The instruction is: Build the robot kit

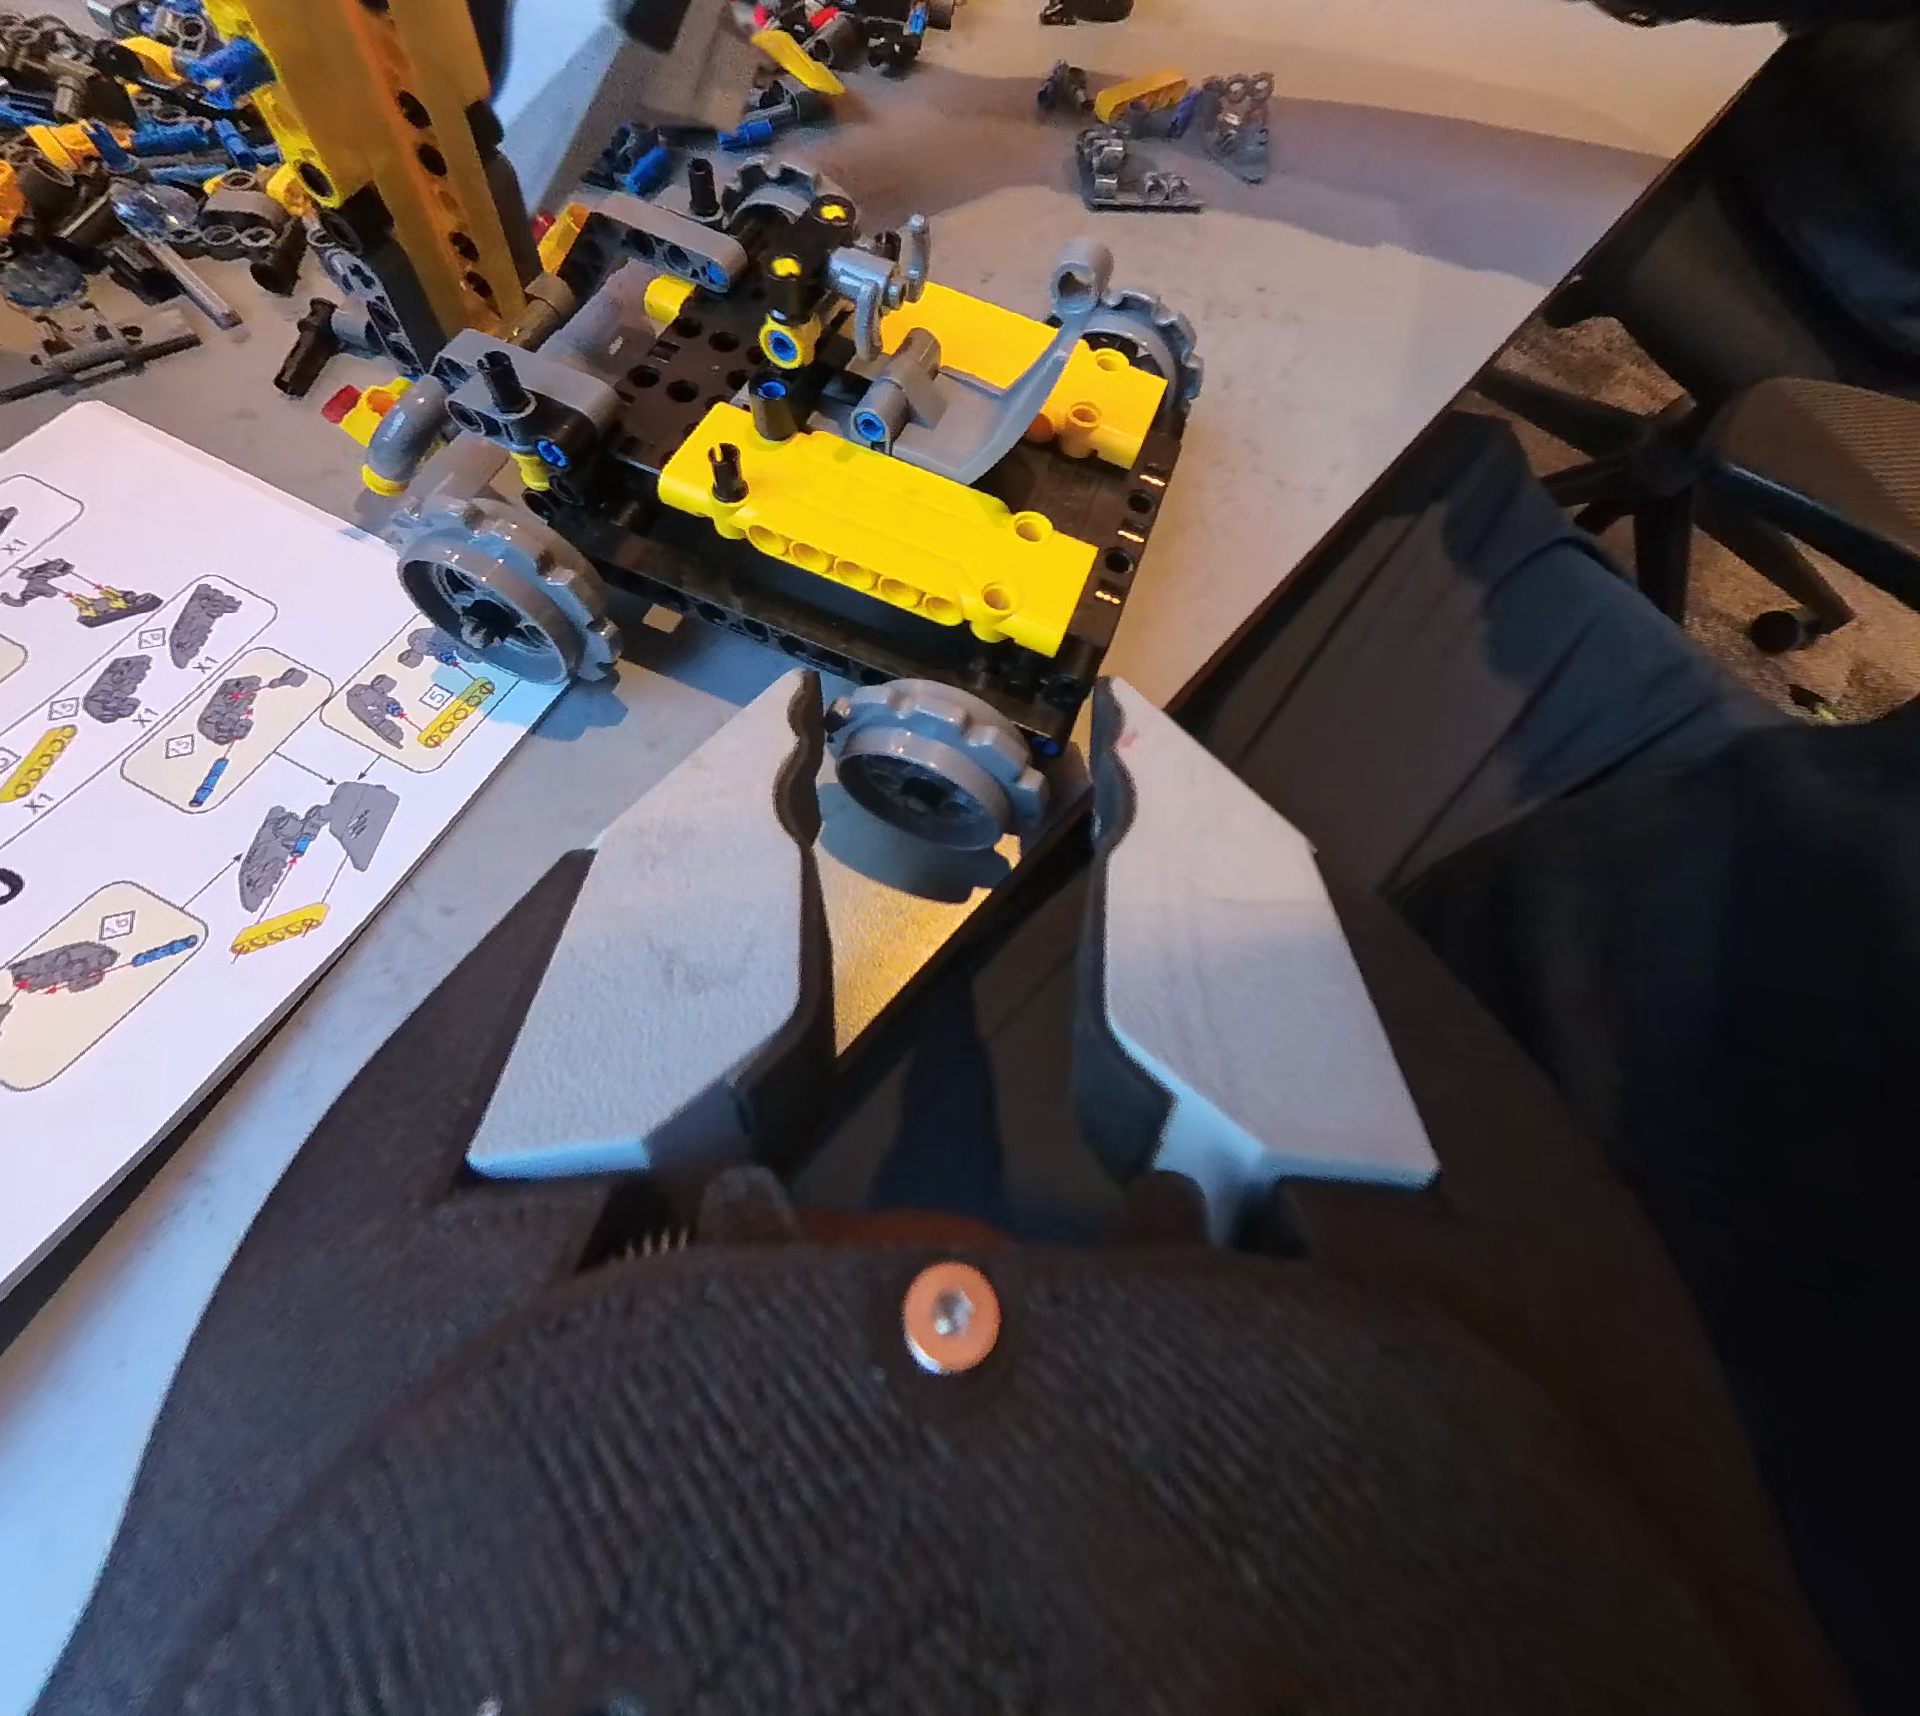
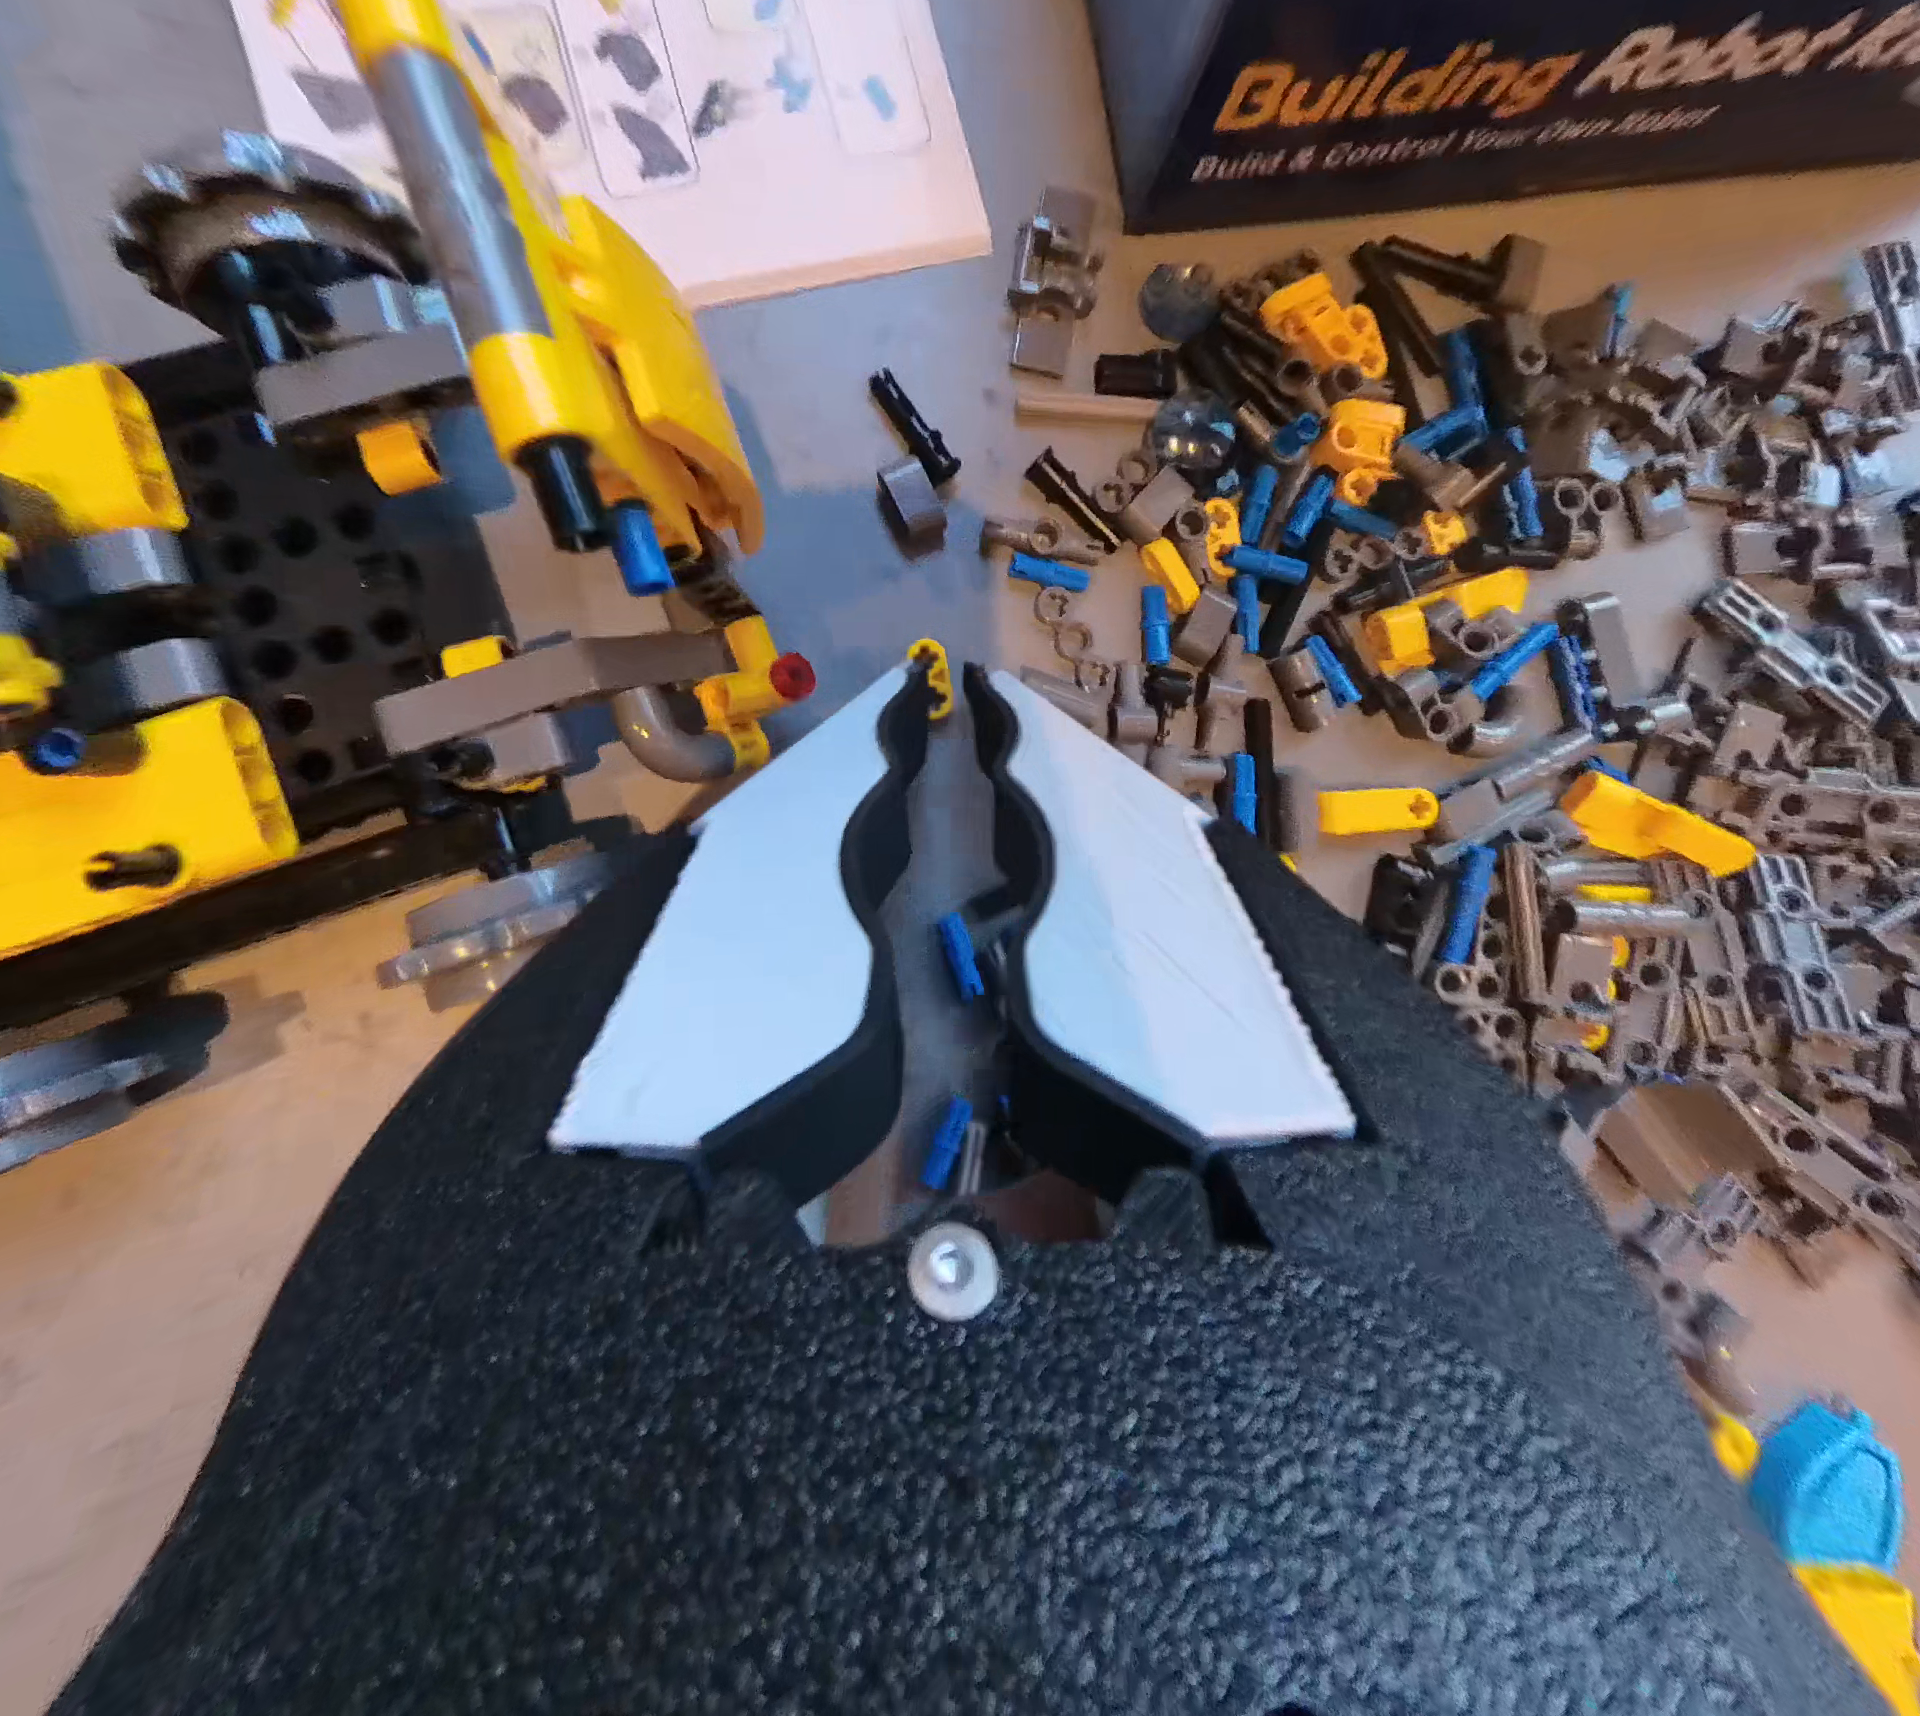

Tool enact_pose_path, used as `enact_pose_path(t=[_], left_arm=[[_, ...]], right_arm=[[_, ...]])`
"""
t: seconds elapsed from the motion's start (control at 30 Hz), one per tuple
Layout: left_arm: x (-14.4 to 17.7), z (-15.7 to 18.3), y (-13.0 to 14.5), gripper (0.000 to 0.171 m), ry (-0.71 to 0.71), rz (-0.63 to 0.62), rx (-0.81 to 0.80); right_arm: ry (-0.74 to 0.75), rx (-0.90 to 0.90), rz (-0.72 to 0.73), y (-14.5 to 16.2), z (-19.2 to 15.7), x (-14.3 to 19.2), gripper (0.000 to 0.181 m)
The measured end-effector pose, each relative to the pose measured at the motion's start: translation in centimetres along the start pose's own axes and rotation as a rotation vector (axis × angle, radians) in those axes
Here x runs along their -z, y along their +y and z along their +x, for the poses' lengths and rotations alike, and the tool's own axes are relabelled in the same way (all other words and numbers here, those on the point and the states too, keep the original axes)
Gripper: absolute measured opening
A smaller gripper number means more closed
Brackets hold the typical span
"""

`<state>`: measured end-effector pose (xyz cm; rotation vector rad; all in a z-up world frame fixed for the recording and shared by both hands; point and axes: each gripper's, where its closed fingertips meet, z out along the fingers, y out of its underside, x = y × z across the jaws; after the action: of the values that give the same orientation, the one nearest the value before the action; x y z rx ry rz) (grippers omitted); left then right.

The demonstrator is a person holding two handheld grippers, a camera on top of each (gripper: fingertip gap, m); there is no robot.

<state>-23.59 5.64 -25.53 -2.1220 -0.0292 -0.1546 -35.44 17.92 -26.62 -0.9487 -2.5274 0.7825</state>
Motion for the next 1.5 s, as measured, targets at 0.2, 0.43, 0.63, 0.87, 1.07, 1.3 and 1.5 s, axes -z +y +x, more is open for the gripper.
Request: enact_pose_path(t=[0.2, 0.43, 0.63, 0.87, 1.07, 1.3, 1.5], left_arm=[[0.1, 0.0, 0.0, 0.049, 0.001, 0.008, -0.002], [0.2, 0.0, -0.1, 0.049, 0.008, 0.022, 0.017], [0.2, 0.0, -0.2, 0.049, 0.007, 0.034, 0.020], [0.4, 0.0, -0.5, 0.049, 0.041, 0.063, 0.062], [0.5, 0.0, -0.6, 0.049, 0.042, 0.067, 0.085], [1.1, 0.6, -1.3, 0.056, 0.068, 0.074, 0.109], [5.9, -4.8, -1.3, 0.072, -0.107, 0.041, 0.062]], right_arm=[[0.125, 0.030, -0.046, 0.6, 2.5, 0.1, 0.000], [0.037, -0.008, 0.043, -2.0, 1.8, 0.4, 0.011], [-0.198, 0.107, 0.052, -3.8, -0.3, -1.6, 0.021], [-0.269, 0.199, 0.007, -3.8, -0.3, -3.4, 0.009], [-0.094, 0.172, -0.036, -2.5, 2.9, -1.8, 0.010], [0.065, -0.036, 0.113, -2.4, 4.2, 4.2, 0.021], [0.104, -0.149, 0.309, -1.6, -2.7, 11.4, 0.028]])
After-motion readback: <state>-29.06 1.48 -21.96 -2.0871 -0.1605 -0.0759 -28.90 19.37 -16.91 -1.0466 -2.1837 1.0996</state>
